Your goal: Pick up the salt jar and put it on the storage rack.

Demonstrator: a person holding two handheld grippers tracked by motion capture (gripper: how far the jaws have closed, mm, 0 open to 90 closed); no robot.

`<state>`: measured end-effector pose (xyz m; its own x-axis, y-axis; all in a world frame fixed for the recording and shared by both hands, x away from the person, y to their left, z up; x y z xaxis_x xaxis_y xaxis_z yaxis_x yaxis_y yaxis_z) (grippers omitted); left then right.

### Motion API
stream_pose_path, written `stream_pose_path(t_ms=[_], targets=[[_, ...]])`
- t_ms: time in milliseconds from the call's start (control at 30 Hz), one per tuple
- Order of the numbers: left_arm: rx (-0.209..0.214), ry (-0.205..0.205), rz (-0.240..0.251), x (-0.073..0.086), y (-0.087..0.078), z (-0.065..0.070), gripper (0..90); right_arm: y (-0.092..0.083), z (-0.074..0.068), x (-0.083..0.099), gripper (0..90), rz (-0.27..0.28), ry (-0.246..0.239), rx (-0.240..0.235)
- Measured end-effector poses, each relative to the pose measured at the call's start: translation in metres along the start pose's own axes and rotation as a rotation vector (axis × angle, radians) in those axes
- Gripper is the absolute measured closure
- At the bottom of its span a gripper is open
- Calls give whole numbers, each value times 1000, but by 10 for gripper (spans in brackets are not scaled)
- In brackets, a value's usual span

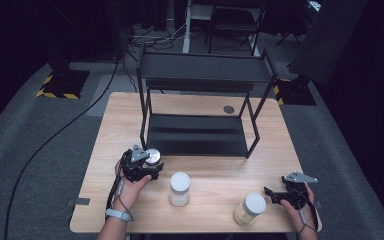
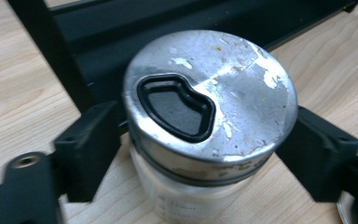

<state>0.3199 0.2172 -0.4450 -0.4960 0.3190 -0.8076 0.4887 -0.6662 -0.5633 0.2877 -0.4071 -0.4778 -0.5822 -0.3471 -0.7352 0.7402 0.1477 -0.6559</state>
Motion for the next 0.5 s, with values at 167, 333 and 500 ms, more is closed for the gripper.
stream_pose_path(t_ms=[167, 333, 500], targets=[[-26, 30, -20, 0, 2, 3, 292, 0, 0, 0, 74, 1, 0, -1], [-29, 28, -11, 2, 2, 4, 293, 0, 0, 0, 74, 1, 0, 0], [-40, 29, -25, -2, 3, 9, 295, 0, 0, 0, 74, 1, 0, 0]])
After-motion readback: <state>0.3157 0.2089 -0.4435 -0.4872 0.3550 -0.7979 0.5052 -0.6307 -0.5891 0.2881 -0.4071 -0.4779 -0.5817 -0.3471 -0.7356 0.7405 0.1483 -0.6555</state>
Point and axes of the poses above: each handheld gripper's, and its own axes: y roughly forward along the jaws, x roughly out of its underside, z roughly to its right, the point moved 4 cm from there along y, roughly forward along the jaws, and after that the axes turned 14 degrees about x, right-handed, at the moved point
